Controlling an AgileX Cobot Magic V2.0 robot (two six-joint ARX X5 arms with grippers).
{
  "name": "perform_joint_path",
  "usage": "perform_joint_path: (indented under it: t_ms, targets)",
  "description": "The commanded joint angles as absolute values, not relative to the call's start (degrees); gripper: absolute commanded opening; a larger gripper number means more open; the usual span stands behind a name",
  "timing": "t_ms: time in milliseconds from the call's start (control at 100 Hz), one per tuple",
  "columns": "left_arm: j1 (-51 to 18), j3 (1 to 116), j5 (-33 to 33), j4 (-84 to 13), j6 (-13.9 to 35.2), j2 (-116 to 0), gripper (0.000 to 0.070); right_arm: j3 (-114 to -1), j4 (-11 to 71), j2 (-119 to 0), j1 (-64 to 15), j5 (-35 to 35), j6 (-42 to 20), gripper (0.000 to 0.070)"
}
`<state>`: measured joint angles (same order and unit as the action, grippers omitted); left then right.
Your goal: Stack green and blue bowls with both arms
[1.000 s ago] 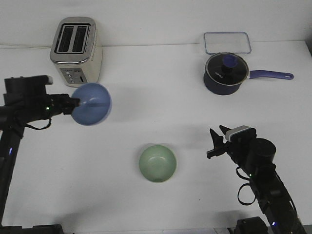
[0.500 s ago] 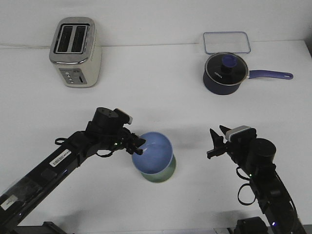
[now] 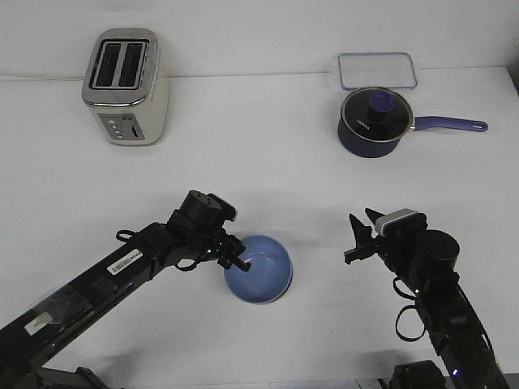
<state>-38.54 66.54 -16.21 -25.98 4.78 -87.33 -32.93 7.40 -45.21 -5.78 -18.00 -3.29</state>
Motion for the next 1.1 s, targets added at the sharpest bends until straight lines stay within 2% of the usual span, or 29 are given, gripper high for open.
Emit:
perform_joint_path:
  t_ms: [0, 30, 60, 170, 230, 400, 540, 730, 760, 810, 870, 920, 950, 1090]
  targets:
    - [-39.07, 67.42, -16.51, -25.63, 3.68, -88.36, 0.0024, -33.28, 6.85, -45.43, -5.8, -18.24, -3.66, 0.026]
    - [-39.07, 67.42, -16.51, -25.65, 3.68, -88.36, 0.0052, -33.28, 6.85, -45.43, -5.8, -18.24, -3.66, 0.026]
    - [-39.07, 67.42, -16.51, -25.65, 3.68, -88.36, 0.011, -33.28, 6.87, -45.43, -5.8, -18.24, -3.66, 0.026]
    - [-39.07, 67.44, -16.67, -25.21, 3.66, -88.36, 0.0394, -33.28, 6.87, -45.43, -5.8, -18.24, -3.66, 0.026]
    - [-39.07, 67.46, -17.23, -24.53, 3.42, -88.25, 0.0466, -33.28, 6.85, -45.43, -5.8, -18.24, -3.66, 0.026]
    - [-36.71, 68.99, -15.73, -23.22, 2.2, -84.93, 0.0469, -33.28, 6.85, -45.43, -5.8, -18.22, -3.66, 0.026]
    - [-32.6, 69.93, -9.61, -17.98, 1.69, -77.97, 0.0469, -33.28, 6.81, -45.43, -5.8, -18.17, -3.64, 0.026]
    - [-23.7, 69.91, 0.43, -13.1, -2.11, -69.1, 0.0448, -33.28, 6.39, -45.41, -5.8, -18.0, -3.66, 0.0258]
    - [-22.0, 69.87, 0.93, -13.41, -2.48, -68.18, 0.0405, -33.28, 6.2, -45.34, -5.8, -18.0, -3.66, 0.0255]
    - [-18.94, 69.34, 1.13, -13.65, -3.07, -66.67, 0.0273, -33.28, 6.07, -45.19, -5.8, -17.96, -4.03, 0.0216]
    - [-15.35, 67.53, 1.06, -13.26, -3.75, -64.58, 0.0131, -33.28, 6.11, -44.53, -5.8, -17.89, -4.67, 0.0113]
    - [-12.56, 65.06, 1.06, -12.67, -3.7, -62.39, 0.0045, -33.26, 6.22, -43.53, -5.8, -17.43, -4.67, 0.0014]
    - [-11.0, 62.78, 1.04, -11.53, -3.7, -60.71, 0.0007, -33.1, 6.17, -42.59, -5.8, -16.58, -4.67, 0.0]
    - [-5.19, 45.91, -0.14, 2.81, -4.1, -49.56, 0.0012, -30.85, 5.82, -35.64, -5.8, -11.75, -4.45, 0.0]
